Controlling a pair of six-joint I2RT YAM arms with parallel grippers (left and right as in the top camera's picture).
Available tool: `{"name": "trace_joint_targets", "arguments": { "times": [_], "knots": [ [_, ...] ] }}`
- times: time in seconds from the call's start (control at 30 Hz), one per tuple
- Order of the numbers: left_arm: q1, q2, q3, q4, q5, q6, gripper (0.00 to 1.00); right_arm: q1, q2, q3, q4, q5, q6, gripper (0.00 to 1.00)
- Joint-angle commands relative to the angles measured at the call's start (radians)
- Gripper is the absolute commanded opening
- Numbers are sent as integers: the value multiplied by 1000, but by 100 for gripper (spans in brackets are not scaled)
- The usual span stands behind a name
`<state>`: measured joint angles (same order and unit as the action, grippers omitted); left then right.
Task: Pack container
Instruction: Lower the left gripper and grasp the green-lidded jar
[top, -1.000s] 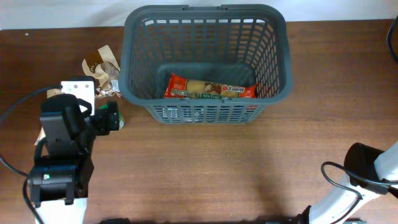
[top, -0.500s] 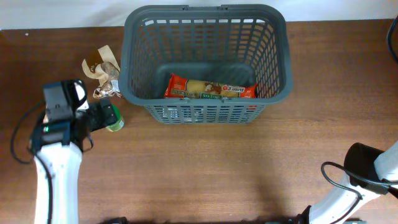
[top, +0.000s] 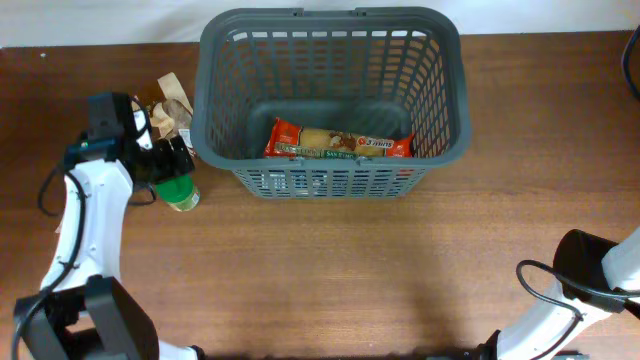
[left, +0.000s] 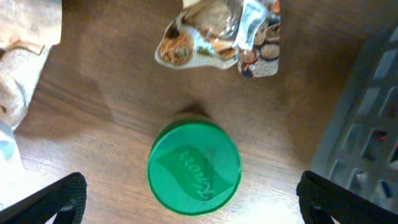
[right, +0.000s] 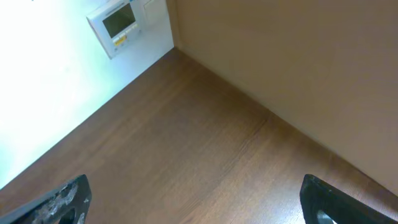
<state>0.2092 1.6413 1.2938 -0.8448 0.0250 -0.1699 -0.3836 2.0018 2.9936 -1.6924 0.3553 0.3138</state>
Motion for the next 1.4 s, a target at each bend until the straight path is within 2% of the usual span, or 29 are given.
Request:
{"name": "trace_joint_targets", "arguments": {
  "times": [0.0, 0.6, 1.37],
  "knots": [
    [4, 63, 84, -27, 14, -10, 99, -3, 2, 0, -6, 16, 6, 99],
    [21, 262, 90, -24, 95, -9, 99, -3, 2, 0, -6, 16, 6, 99],
    [7, 316, 90, -25, 95, -9, 99, -3, 2, 0, -6, 16, 6, 99]
  ]
}}
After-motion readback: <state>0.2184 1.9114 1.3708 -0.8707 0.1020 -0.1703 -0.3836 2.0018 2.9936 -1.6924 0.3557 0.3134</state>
